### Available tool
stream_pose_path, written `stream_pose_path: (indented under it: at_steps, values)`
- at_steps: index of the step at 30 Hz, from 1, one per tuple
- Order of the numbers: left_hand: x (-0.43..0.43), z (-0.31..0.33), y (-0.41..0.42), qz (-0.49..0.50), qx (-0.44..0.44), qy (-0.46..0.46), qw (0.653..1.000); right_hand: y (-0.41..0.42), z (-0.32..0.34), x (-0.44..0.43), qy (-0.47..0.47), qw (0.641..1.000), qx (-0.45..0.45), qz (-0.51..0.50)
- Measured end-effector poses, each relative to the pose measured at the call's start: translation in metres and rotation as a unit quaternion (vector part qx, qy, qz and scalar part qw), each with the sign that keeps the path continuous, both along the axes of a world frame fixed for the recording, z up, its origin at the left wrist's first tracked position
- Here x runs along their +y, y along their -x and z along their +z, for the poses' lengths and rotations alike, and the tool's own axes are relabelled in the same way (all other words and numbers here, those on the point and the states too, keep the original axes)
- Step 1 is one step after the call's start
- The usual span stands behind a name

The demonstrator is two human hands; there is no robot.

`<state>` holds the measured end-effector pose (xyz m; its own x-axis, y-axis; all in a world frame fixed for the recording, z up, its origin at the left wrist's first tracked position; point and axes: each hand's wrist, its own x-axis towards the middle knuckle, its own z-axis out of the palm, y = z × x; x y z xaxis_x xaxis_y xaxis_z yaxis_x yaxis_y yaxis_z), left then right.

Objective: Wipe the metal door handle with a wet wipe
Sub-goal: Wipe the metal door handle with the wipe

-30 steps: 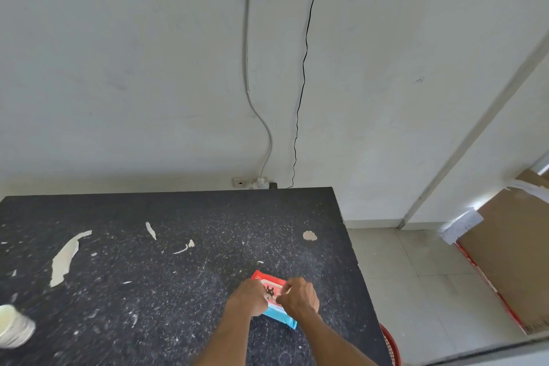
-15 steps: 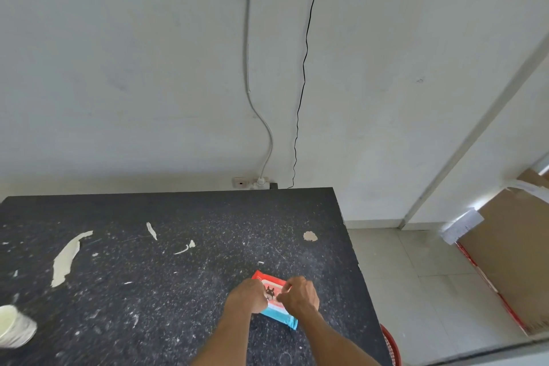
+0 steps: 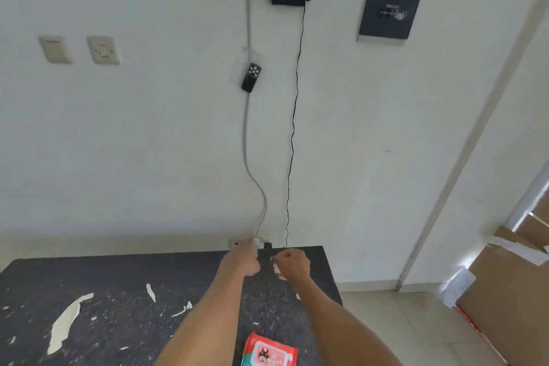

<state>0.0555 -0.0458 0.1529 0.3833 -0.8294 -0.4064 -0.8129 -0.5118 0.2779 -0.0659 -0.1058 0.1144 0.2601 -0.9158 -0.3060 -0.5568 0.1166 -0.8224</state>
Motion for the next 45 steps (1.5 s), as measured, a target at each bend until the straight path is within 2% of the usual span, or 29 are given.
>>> stream_pose_path:
  at_steps: [9, 17, 25, 32, 38, 45]
  values:
    - [-0.010, 0.180, -0.013, 0.019, -0.055, 0.176, 0.983, -0.011, 0.190, -0.018, 0.115, 0.981, -0.152, -0.028]
    - [-0.012, 0.270, -0.014, 0.030, -0.016, 0.369, 0.929, -0.015, 0.291, -0.022, 0.193, 0.951, -0.240, -0.028]
    - [-0.016, 0.292, 0.003, 0.003, 0.062, 0.449, 0.891, -0.010, 0.312, -0.021, 0.239, 0.925, -0.293, -0.037]
    - [-0.016, 0.299, 0.014, -0.001, 0.172, 0.487, 0.856, -0.003, 0.315, -0.022, 0.263, 0.923, -0.278, -0.041]
    - [-0.030, 0.290, 0.021, 0.000, 0.157, 0.526, 0.836, 0.010, 0.312, -0.022, 0.288, 0.920, -0.264, -0.031]
    - [-0.052, 0.280, 0.042, 0.011, 0.185, 0.549, 0.815, 0.042, 0.310, -0.040, 0.300, 0.908, -0.282, -0.071]
